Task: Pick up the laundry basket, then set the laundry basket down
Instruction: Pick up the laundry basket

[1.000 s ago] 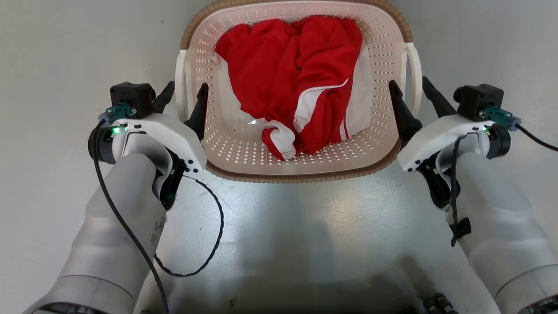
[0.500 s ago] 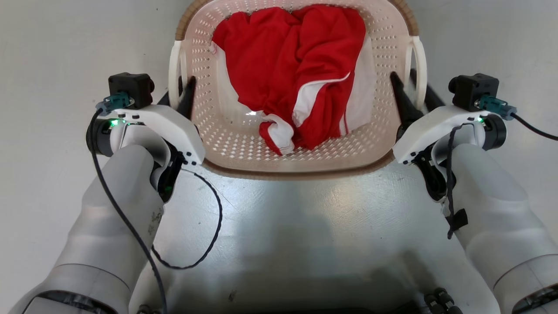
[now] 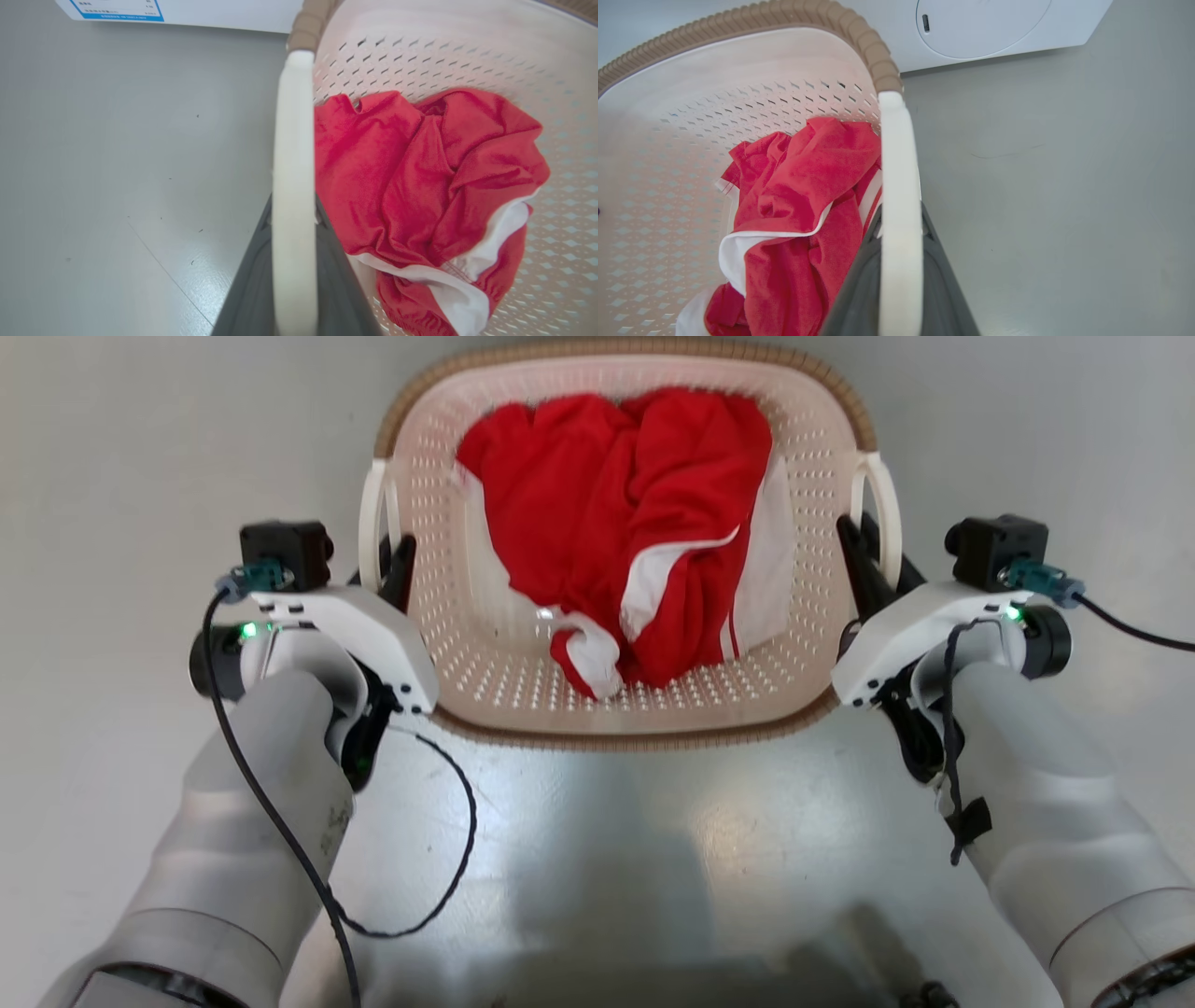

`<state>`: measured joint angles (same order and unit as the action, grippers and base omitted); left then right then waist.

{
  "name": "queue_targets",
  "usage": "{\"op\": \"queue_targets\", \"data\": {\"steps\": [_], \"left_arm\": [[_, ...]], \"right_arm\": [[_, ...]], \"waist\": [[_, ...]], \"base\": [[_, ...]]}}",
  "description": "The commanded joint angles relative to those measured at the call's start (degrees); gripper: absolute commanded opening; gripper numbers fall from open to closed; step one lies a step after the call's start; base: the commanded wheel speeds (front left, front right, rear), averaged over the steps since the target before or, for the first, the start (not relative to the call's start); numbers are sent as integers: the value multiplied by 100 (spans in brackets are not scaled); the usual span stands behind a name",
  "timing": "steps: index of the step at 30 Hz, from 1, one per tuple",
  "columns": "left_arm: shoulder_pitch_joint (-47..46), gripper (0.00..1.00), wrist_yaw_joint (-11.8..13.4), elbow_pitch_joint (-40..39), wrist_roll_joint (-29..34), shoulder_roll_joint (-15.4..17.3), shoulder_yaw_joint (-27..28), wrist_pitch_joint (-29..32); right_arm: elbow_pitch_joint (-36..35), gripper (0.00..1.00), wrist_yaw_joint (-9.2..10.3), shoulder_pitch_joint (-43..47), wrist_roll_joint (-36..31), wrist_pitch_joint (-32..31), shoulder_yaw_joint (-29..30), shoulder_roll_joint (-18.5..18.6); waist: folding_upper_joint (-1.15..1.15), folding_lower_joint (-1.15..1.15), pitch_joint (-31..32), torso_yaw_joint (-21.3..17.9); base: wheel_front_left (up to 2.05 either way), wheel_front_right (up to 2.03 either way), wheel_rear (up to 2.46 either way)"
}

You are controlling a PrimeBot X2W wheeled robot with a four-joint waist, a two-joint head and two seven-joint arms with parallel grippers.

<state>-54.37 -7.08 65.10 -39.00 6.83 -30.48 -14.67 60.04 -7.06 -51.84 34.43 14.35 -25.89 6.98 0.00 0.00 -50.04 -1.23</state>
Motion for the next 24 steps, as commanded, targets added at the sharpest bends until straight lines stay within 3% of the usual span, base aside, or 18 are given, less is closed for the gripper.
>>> {"op": "queue_targets", "data": {"steps": [1,11,24], "left_arm": [[212,0,-41,58,-73,136,15,5],[736,0,-41,397,-685,2,-394,508],[1581,0,-41,498,-1219,-62,-762,1197]], "right_arm": [[-22,0,-43,306,75,65,-144,-70],[472,0,-43,746,719,-23,-1082,-201],[593,0,-43,1530,1635,-490,-1927,-240]], "waist": [[0,0,242,-27],[0,0,1598,-91],[0,0,3211,-200]], "base": [[0,0,0],[0,0,0],[0,0,0]]}}
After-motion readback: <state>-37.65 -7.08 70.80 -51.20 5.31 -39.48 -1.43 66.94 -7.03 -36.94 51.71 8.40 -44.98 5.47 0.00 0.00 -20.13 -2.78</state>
